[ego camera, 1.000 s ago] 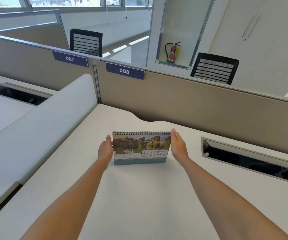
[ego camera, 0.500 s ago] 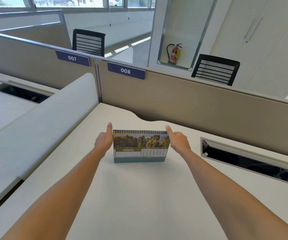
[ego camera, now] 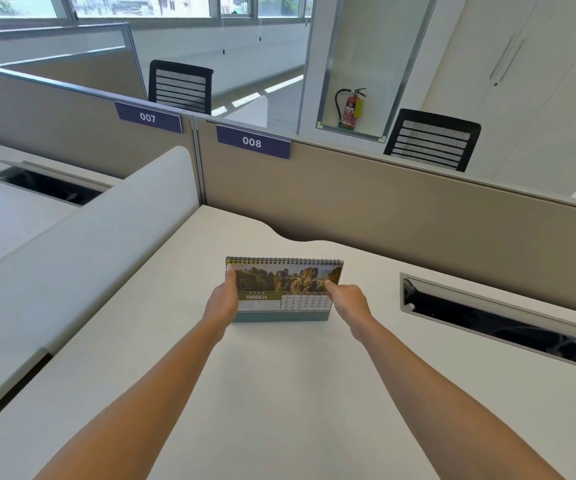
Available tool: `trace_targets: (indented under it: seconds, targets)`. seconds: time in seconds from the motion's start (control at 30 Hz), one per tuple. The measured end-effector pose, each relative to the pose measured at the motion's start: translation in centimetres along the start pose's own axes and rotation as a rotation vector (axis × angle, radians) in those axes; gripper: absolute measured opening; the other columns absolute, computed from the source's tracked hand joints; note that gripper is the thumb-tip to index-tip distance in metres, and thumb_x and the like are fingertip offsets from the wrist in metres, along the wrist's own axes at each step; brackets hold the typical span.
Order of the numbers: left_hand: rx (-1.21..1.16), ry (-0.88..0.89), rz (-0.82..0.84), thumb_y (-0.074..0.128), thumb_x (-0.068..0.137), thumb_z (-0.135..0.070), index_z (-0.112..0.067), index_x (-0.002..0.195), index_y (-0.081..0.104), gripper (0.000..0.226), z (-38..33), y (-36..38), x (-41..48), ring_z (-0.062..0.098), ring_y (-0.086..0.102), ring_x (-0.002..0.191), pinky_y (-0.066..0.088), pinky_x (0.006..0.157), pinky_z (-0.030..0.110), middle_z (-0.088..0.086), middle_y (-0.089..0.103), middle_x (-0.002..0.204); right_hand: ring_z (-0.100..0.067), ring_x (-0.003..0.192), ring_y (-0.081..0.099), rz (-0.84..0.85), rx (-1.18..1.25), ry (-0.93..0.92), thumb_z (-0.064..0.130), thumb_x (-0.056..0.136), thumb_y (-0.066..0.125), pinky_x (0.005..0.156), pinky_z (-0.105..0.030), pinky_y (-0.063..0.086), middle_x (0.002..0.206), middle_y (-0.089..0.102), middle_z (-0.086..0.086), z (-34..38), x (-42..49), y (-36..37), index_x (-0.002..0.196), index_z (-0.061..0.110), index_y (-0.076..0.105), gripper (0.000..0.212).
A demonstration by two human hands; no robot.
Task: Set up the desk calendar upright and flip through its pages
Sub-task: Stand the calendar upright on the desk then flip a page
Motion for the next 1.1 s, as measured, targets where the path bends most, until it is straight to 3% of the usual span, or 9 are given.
trace_targets:
  seconds: [0.23, 0.3, 0.4, 0.53, 0.6, 0.7, 0.8, 0.9, 1.1]
  targets:
    - [-0.018, 0.000, 0.054, 0.007, 0.095, -0.062, -0.021, 0.141, 0.046, 0.073, -0.3, 0.6, -1.4, 0.030, 0.044, 0.133, 0.028, 0.111, 0.042, 0.012, 0.052, 0.143, -0.011, 0.078, 0.054, 0.019, -0.059, -0.022, 0.036, 0.093, 0.051, 0.063, -0.028, 0.044, 0.109, 0.067, -0.008, -0.7, -0.2, -0.1, 0.096, 0.017, 0.062, 0.022]
    - [-0.028, -0.009, 0.048, 0.007, 0.095, -0.062, -0.021, 0.141, 0.047, 0.074, -0.2, 0.5, -1.7, 0.031, 0.044, 0.133, 0.028, 0.111, 0.042, 0.012, 0.052, 0.142, -0.020, 0.097, 0.058, 0.020, -0.060, -0.010, 0.035, 0.093, 0.053, 0.074, -0.029, 0.043, 0.128, 0.060, -0.009, -0.9, -0.3, -0.2, 0.116, 0.014, 0.058, 0.032]
    - [0.010, -0.055, -0.013, 0.011, 0.094, -0.064, -0.018, 0.140, 0.046, 0.074, 0.1, 0.3, -1.9, 0.033, 0.044, 0.132, 0.029, 0.111, 0.047, 0.013, 0.052, 0.142, -0.030, 0.128, 0.045, 0.014, -0.052, 0.022, 0.036, 0.091, 0.056, 0.086, -0.033, 0.036, 0.146, 0.045, -0.009, -1.4, -0.3, -0.4, 0.141, 0.012, 0.039, 0.058]
    - [0.086, -0.111, -0.037, 0.033, 0.094, -0.062, -0.011, 0.129, 0.055, 0.066, 0.6, -0.5, -2.3, 0.030, 0.049, 0.124, 0.035, 0.106, 0.048, 0.013, 0.060, 0.130, -0.028, 0.116, 0.049, 0.011, -0.007, 0.037, 0.041, 0.096, 0.046, 0.085, -0.034, 0.035, 0.142, 0.048, -0.011, -2.0, -0.3, -0.9, 0.139, 0.011, 0.040, 0.053]
    - [0.077, -0.113, 0.015, 0.046, 0.094, -0.052, -0.009, 0.112, 0.062, 0.049, 0.6, -0.7, -2.7, 0.020, 0.058, 0.095, 0.040, 0.090, 0.040, 0.010, 0.067, 0.111, -0.025, 0.103, 0.048, -0.004, 0.023, 0.061, 0.045, 0.099, 0.034, 0.085, -0.037, 0.036, 0.135, 0.053, -0.012, -2.2, -0.3, -1.3, 0.133, 0.010, 0.045, 0.050]
    - [0.150, -0.103, 0.102, 0.052, 0.094, -0.043, -0.005, 0.111, 0.064, 0.043, 0.0, -1.2, -3.1, 0.016, 0.055, 0.077, 0.043, 0.079, 0.033, 0.004, 0.065, 0.087, -0.033, 0.117, 0.051, -0.003, 0.083, 0.139, 0.051, 0.099, 0.025, 0.096, -0.045, 0.038, 0.138, 0.052, -0.013, -2.7, -0.1, -2.5, 0.132, 0.010, 0.048, 0.057]
    - [0.105, -0.060, 0.188, 0.050, 0.095, -0.041, -0.010, 0.114, 0.064, 0.038, -1.6, -1.7, -3.6, 0.016, 0.065, 0.075, 0.050, 0.072, 0.028, 0.007, 0.073, 0.095, -0.032, 0.116, 0.054, 0.041, 0.200, 0.190, 0.054, 0.099, 0.021, 0.100, -0.047, 0.036, 0.137, 0.055, -0.010, -3.6, -0.2, -3.7, 0.133, 0.013, 0.050, 0.060]
    - [-0.160, -0.004, 0.288, 0.045, 0.097, -0.038, -0.014, 0.109, 0.067, 0.035, -4.0, -2.3, -3.8, 0.018, 0.068, 0.074, 0.050, 0.069, 0.030, 0.008, 0.077, 0.097, -0.029, 0.110, 0.057, 0.049, 0.256, 0.197, 0.053, 0.099, 0.021, 0.097, -0.045, 0.039, 0.131, 0.059, -0.009, -4.5, -0.5, -4.4, 0.129, 0.014, 0.053, 0.059]
    - [-0.479, 0.100, 0.289, 0.020, 0.100, -0.051, -0.024, 0.099, 0.075, 0.061, -7.5, -2.2, -2.9, 0.017, 0.055, 0.077, 0.038, 0.062, 0.029, 0.000, 0.074, 0.100, -0.026, 0.104, 0.058, 0.094, 0.233, 0.163, 0.040, 0.099, 0.043, 0.084, -0.039, 0.041, 0.126, 0.060, -0.006, -5.6, -0.9, -3.2, 0.125, 0.016, 0.053, 0.037]
Point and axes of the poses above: each hand's wrist, its own x-axis towards the middle knuckle, its own y-axis out of the palm, z = x × y, the point moved 2 cm from there along x, towards the middle knuckle
